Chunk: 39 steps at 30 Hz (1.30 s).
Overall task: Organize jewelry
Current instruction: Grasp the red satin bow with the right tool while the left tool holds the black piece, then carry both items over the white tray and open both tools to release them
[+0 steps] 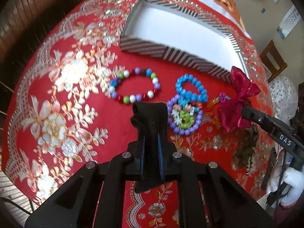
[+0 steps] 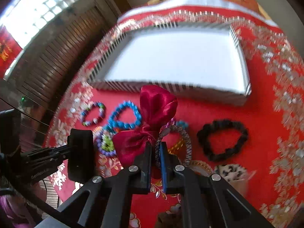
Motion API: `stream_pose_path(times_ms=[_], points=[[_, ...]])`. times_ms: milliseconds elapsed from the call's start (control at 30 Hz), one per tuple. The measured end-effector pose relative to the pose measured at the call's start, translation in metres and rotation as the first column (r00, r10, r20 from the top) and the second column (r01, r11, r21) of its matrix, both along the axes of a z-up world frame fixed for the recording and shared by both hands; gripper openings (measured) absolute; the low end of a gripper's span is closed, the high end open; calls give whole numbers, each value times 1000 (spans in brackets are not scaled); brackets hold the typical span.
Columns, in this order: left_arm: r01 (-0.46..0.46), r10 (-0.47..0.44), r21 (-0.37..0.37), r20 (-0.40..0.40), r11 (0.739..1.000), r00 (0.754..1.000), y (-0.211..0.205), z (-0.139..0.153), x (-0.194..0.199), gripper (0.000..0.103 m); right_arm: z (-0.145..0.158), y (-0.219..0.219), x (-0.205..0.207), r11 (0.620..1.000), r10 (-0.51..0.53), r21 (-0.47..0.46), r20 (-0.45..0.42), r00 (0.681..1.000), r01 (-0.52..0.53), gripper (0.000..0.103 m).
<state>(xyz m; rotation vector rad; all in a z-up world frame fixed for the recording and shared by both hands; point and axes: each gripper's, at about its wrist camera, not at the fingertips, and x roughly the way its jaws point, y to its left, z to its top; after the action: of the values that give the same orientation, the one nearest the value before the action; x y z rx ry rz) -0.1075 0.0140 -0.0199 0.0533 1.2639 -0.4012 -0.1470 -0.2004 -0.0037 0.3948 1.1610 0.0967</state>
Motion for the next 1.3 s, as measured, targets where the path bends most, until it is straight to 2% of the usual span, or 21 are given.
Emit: stream_pose_path(times_ms=[167,267,367,467,633,733,767,800,867,1033,1167,1233,1300], points=[[25,-24,-51,21,998,999,3,29,16,10,31,-11,0,1000,-14,16,48,999,13,7],[27,-23,-67,50,997,998,2,46,27,10,44,-16,2,997,-14,76,78,997,8,7],[26,-21,-63,78,998,997,-3,54,35,10,50,-15,1,999,3,38,86,996,-6,7],[28,-24,-53,69,998,997,-5,49,36,10,35,-10,0,999,17,29,38,999,-18,7],[40,-39,-27,32,999,999,-10,34,31,10,-15,5,-1,998,58,25,-87,995,-56,7],[43,-43,-16,32,999,999,-10,31,26,10,-26,10,-2,997,72,-3,-110,991,-72,8],[43,-43,-13,35,999,998,-9,31,26,10,-24,10,-3,997,74,-13,-105,992,-76,14],[41,-41,-13,38,999,998,-9,32,25,10,-20,10,-6,997,73,-23,-96,993,-75,28],[36,-35,-16,44,999,998,-7,34,26,10,-12,8,-9,997,68,-34,-70,995,-71,38],[27,-26,-25,57,999,998,-3,40,26,10,0,10,-8,997,72,10,-32,997,-71,38],[20,-19,-23,51,1000,999,1,40,24,10,-15,18,2,998,58,-11,-73,996,-59,38],[18,-17,-21,49,1000,999,2,40,23,10,-27,18,7,999,40,9,-101,994,-39,38],[16,-14,-21,50,1000,999,3,40,23,10,-36,17,7,1000,23,9,-124,992,-22,24]])
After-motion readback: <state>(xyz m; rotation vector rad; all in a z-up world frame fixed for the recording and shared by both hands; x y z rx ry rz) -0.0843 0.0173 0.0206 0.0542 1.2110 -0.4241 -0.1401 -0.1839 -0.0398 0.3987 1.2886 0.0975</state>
